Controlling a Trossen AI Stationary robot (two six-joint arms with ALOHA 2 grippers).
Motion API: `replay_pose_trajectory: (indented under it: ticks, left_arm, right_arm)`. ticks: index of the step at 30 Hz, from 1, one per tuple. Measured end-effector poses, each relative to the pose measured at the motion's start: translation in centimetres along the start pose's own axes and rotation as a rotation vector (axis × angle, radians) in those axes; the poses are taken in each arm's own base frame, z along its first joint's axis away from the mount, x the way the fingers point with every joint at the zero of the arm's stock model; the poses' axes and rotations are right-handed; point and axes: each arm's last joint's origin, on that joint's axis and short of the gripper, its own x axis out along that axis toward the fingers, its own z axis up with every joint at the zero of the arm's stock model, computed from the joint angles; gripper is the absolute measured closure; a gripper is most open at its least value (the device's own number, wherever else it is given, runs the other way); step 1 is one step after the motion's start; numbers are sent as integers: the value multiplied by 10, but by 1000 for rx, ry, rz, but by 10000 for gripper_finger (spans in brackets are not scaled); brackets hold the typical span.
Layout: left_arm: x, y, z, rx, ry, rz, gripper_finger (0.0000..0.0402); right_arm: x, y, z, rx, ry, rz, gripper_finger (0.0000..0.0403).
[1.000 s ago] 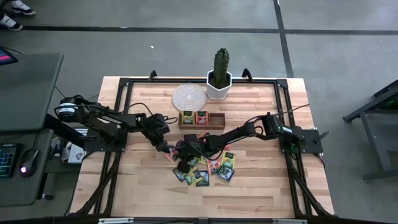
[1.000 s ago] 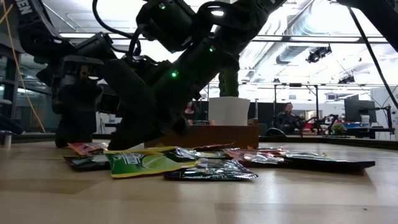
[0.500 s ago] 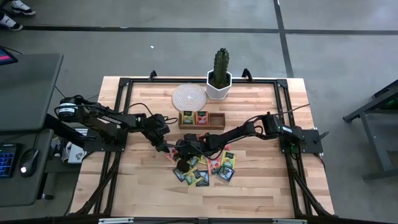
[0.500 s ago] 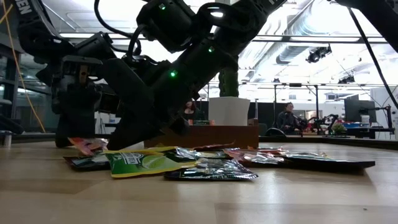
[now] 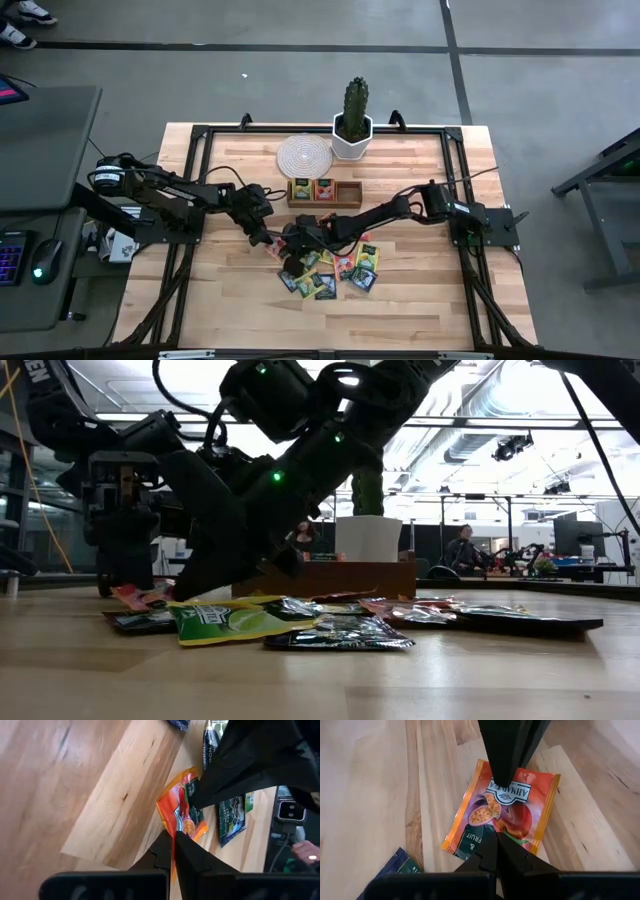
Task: Pick & Place Tea
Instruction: Put the orange tea bag into the middle section of the wooden organizer
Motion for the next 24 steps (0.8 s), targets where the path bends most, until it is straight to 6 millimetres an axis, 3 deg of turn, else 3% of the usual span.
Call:
replay_pose_trajectory:
  ticks: [11, 17, 24]
  left_arm:
    - [-11, -5, 0, 134, -63, 29, 401]
    - [-36, -20, -1, 239, -191, 29, 401]
    - [-74, -36, -9, 358, -497, 40, 402]
  right_arm:
    - [-48, 23, 37, 48, -145, -29, 402]
    - [-78, 26, 54, 95, -169, -54, 403]
    - [-108, 13, 77, 205, -201, -72, 402]
